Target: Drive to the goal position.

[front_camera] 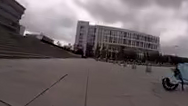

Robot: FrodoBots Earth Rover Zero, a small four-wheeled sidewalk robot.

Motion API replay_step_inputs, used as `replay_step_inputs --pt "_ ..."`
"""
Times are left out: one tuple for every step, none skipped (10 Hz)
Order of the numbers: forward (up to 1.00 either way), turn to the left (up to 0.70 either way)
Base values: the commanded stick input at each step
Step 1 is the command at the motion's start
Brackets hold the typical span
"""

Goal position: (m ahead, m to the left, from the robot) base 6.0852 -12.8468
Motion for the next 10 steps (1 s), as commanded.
replay_step_inputs --pt "0.5 -0.09" --pt "0.5 -0.17" --pt "0.5 -0.24" --pt "0.5 -0.24" --pt "0.5 -0.24" --pt "0.5 -0.24" --pt "0.5 -0.24" --pt "0.5 -0.24" --pt "0.5 -0.24" --pt "0.5 -0.24"
